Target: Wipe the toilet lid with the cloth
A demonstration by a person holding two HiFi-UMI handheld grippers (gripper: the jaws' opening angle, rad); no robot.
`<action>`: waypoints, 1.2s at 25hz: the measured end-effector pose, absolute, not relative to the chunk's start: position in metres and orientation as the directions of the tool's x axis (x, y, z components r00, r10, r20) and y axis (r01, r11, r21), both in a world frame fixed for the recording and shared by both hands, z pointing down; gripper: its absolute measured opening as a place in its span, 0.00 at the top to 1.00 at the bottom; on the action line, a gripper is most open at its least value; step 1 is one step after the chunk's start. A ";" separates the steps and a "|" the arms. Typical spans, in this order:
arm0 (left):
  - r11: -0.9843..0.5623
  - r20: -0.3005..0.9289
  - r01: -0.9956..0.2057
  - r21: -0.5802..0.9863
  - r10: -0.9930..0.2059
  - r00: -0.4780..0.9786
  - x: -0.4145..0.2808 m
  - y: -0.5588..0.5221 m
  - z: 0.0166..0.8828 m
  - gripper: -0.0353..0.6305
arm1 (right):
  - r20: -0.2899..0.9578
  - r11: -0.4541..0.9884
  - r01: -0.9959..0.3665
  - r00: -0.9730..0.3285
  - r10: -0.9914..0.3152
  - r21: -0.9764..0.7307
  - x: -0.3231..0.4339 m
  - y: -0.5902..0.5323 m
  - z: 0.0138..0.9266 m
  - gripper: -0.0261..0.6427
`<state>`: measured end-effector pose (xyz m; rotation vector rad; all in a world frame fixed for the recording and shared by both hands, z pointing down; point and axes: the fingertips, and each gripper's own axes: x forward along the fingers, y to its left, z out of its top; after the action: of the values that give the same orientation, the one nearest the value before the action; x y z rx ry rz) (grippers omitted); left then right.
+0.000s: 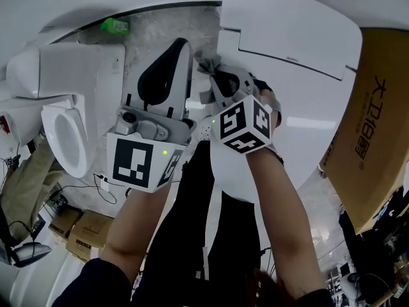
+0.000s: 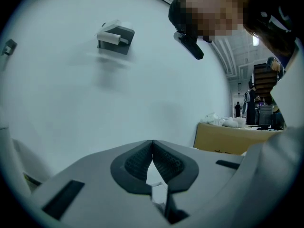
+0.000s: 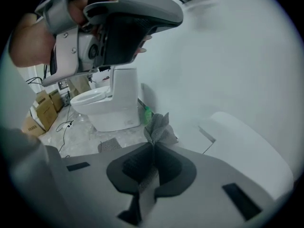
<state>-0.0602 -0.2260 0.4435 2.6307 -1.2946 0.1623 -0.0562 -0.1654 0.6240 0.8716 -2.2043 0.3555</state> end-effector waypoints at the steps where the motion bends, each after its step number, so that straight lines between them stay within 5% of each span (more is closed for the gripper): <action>1: -0.593 0.186 -0.794 0.135 -0.772 0.608 -0.060 -0.226 0.443 0.92 | 0.715 0.739 -0.674 -0.513 -0.474 0.006 -0.058 -0.163 0.624 0.91; 9: -0.598 0.197 -0.790 0.132 -0.765 0.613 -0.057 -0.218 0.448 0.92 | 0.723 0.717 -0.696 -0.475 -0.502 0.040 -0.007 -0.161 0.625 0.91; 30: -0.632 0.199 -0.764 0.129 -0.738 0.645 -0.040 -0.213 0.444 0.92 | 0.791 0.171 -0.963 0.063 -0.609 0.209 0.308 -0.077 0.634 0.91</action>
<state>-0.0398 -0.2129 0.4438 2.6620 -1.2305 0.1885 0.3083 -0.0775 0.6345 1.5280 -1.6370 0.5496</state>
